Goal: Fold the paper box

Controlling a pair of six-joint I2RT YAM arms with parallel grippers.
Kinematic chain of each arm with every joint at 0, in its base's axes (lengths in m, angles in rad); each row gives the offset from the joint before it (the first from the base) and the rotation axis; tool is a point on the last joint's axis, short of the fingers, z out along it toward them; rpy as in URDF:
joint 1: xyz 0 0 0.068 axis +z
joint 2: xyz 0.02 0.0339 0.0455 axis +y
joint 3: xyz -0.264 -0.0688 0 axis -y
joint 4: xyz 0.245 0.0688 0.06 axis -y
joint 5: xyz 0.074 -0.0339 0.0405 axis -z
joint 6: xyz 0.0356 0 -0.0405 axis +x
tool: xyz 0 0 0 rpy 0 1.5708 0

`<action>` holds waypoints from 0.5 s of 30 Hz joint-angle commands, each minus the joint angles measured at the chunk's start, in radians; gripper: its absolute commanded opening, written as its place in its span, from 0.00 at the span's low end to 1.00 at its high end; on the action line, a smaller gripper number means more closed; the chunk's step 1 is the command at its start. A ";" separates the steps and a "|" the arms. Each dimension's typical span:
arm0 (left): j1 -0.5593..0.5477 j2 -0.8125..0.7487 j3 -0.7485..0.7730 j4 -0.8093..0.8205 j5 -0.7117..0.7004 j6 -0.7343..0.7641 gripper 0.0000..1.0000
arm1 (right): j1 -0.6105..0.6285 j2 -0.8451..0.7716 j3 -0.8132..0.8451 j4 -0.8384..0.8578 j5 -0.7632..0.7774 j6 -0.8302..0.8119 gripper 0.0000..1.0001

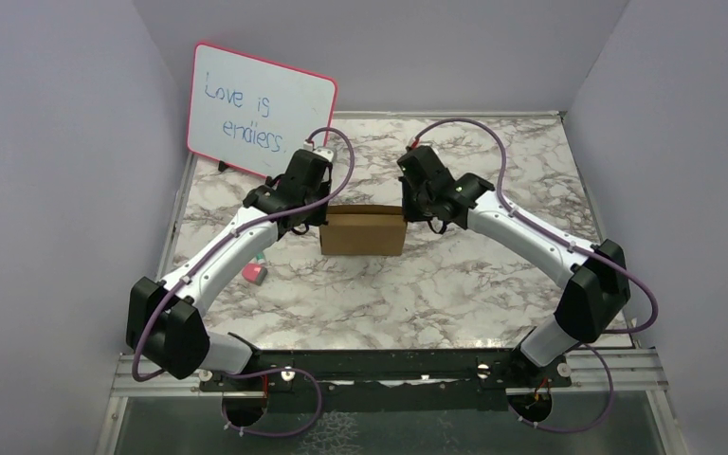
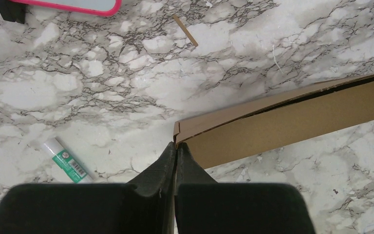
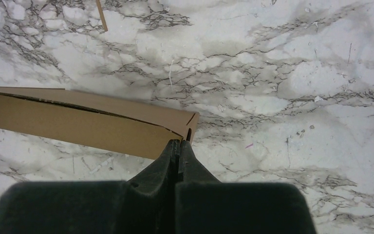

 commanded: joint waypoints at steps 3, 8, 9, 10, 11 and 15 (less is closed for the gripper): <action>-0.036 -0.040 -0.028 0.079 0.023 -0.039 0.00 | 0.060 -0.013 -0.044 0.100 0.012 -0.020 0.01; -0.041 -0.051 -0.043 0.096 0.013 -0.044 0.00 | 0.083 -0.043 -0.100 0.145 0.030 -0.049 0.01; -0.041 -0.052 -0.044 0.098 0.011 -0.044 0.00 | 0.087 -0.046 -0.108 0.148 0.038 -0.049 0.01; -0.043 -0.051 -0.045 0.100 0.011 -0.044 0.00 | 0.088 -0.048 -0.114 0.150 0.043 -0.049 0.01; -0.044 -0.050 -0.045 0.100 0.009 -0.047 0.00 | 0.090 -0.050 -0.117 0.150 0.044 -0.049 0.01; -0.054 -0.044 -0.038 0.101 -0.001 -0.065 0.00 | 0.102 -0.054 -0.122 0.144 0.085 -0.037 0.01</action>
